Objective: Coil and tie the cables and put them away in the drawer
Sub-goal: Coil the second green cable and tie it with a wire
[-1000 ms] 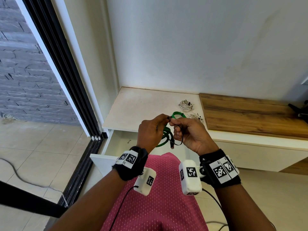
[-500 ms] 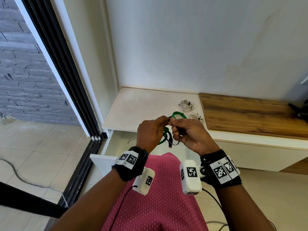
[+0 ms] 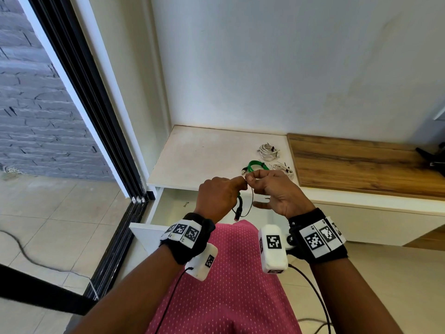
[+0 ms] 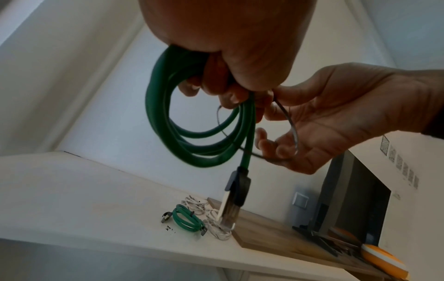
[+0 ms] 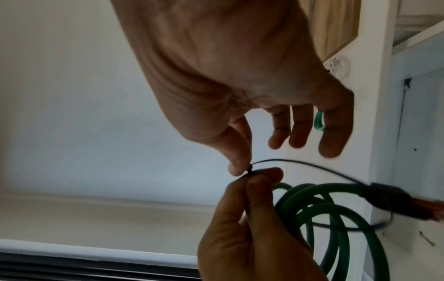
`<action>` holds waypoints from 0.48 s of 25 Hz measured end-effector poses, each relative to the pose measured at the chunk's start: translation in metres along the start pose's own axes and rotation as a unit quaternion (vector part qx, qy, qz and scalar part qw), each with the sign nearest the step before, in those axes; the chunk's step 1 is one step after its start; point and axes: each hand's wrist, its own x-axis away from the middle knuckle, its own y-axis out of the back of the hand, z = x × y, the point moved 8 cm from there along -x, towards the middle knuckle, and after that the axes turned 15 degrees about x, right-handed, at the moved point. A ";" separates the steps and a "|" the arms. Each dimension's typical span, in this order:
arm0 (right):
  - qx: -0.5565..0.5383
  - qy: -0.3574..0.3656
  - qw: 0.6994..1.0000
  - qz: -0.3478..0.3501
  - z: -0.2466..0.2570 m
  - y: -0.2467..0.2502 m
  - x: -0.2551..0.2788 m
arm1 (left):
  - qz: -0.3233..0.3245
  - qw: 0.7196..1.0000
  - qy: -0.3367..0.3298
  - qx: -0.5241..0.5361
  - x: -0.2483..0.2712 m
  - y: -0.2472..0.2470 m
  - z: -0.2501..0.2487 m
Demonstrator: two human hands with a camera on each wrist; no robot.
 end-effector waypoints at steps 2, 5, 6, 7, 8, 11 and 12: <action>-0.028 0.014 0.999 -0.018 0.005 0.002 -0.002 | 0.028 0.999 0.030 -0.005 -0.003 -0.002 0.000; -0.106 0.044 0.993 -0.023 0.014 0.001 -0.005 | 0.014 0.997 0.068 0.027 -0.008 0.004 0.003; -0.127 0.067 0.989 -0.031 0.018 0.002 -0.004 | 0.006 0.996 0.080 0.039 -0.011 0.006 0.001; -0.142 0.088 0.985 -0.043 0.022 0.002 -0.004 | 0.004 0.995 0.090 0.047 -0.014 0.007 0.000; -0.149 0.103 0.982 -0.059 0.025 0.003 -0.004 | 0.005 0.994 0.093 0.051 -0.017 0.010 -0.003; -0.142 0.133 0.978 -0.078 0.033 0.009 -0.005 | -0.003 0.991 0.103 0.086 -0.021 0.014 -0.005; -0.135 0.136 0.979 -0.071 0.036 0.010 -0.007 | -0.015 0.986 0.119 0.117 -0.019 0.016 -0.002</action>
